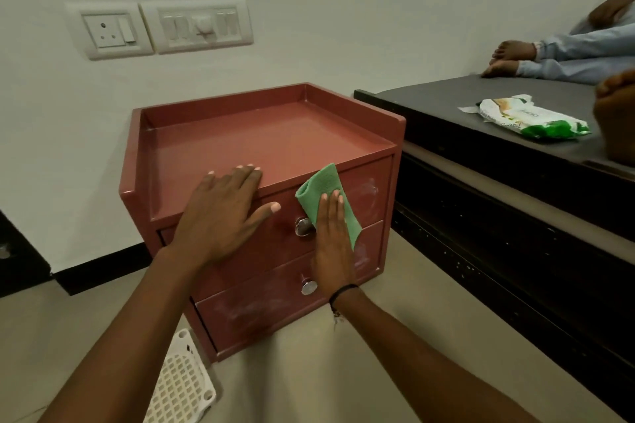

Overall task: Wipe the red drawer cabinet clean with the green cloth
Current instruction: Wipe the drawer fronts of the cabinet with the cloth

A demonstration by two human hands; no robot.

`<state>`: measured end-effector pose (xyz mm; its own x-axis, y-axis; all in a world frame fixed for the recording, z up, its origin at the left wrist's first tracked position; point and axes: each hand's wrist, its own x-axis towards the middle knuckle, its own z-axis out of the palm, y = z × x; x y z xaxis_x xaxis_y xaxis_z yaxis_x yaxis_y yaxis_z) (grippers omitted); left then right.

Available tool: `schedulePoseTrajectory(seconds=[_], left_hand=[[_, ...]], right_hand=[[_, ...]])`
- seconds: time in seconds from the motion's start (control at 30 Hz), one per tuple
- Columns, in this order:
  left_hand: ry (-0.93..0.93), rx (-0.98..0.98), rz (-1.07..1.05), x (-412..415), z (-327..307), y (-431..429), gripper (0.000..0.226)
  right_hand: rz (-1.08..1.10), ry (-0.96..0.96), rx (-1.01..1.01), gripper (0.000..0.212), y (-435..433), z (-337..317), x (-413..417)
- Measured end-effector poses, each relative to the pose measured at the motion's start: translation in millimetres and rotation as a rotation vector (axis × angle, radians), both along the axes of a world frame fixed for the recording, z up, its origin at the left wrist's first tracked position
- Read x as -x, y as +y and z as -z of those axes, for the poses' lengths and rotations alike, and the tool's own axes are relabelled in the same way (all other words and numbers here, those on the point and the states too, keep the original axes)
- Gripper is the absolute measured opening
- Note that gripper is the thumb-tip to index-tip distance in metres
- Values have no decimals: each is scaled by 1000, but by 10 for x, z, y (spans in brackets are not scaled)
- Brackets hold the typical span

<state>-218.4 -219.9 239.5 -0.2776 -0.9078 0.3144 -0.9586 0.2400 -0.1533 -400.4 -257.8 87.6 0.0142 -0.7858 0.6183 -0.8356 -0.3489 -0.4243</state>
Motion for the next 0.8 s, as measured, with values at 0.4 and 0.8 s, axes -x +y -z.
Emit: schedulePoseTrajectory(seconds=[0.4,0.8], left_hand=[[68,16,23,-27,31,-47,91],[76,31,10,-54,42,-28,92]], right_hand=[[240,-150,2,100,-362,-55,166],[126,-197,-151,70,30,470,-139]])
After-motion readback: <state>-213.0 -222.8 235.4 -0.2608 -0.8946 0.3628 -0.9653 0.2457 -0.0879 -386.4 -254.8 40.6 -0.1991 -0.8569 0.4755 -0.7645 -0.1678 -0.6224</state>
